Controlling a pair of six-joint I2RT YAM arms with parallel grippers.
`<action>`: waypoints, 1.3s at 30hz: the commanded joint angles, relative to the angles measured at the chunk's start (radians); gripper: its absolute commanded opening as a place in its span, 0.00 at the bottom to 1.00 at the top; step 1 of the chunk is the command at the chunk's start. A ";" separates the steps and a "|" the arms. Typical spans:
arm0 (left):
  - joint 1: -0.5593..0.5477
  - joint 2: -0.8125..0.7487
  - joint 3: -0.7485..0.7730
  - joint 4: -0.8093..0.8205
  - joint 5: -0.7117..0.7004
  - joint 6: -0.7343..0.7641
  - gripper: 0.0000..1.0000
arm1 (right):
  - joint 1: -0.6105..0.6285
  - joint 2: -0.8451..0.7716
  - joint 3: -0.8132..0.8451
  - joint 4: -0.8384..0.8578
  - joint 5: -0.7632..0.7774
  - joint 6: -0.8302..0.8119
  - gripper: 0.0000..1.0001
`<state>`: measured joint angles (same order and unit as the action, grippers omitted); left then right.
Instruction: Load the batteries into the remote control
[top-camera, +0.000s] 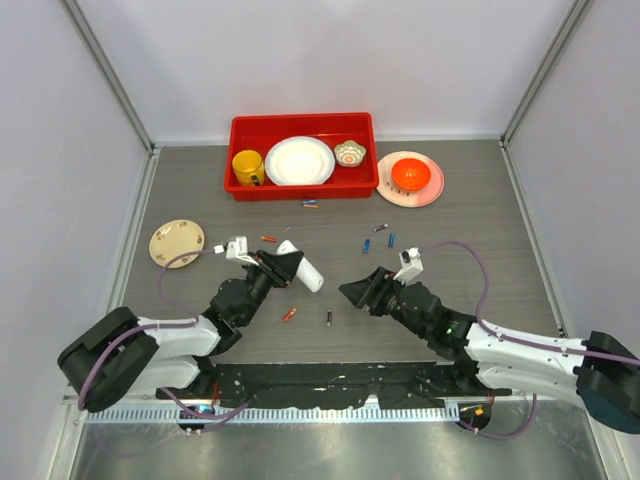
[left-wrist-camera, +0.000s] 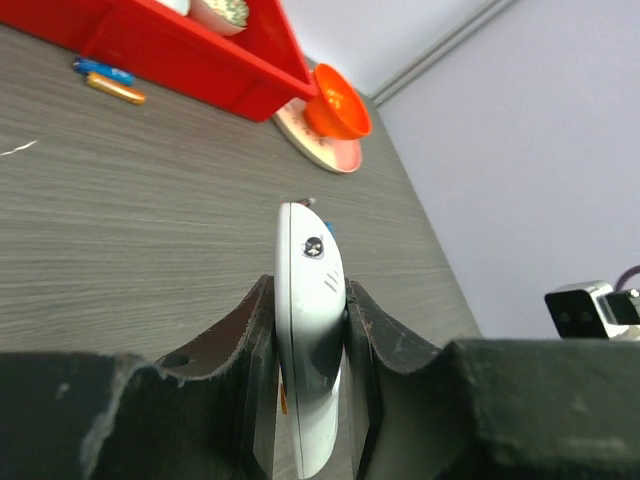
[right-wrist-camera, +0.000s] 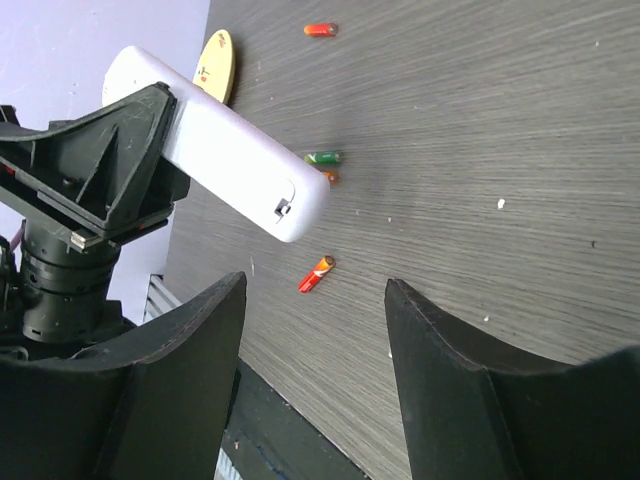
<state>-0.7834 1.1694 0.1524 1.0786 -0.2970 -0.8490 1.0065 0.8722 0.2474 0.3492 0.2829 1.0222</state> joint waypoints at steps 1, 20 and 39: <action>0.003 0.120 -0.027 0.282 -0.076 0.051 0.00 | -0.073 0.080 0.012 0.200 -0.089 0.064 0.63; -0.016 0.288 -0.033 0.468 -0.073 0.107 0.00 | -0.186 0.582 0.095 0.594 -0.530 0.190 0.55; -0.051 0.305 -0.048 0.468 -0.122 0.157 0.00 | -0.210 0.840 0.098 0.832 -0.564 0.337 0.54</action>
<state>-0.8268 1.4666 0.1116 1.2762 -0.3744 -0.7242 0.7971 1.6901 0.3237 1.0924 -0.2638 1.3304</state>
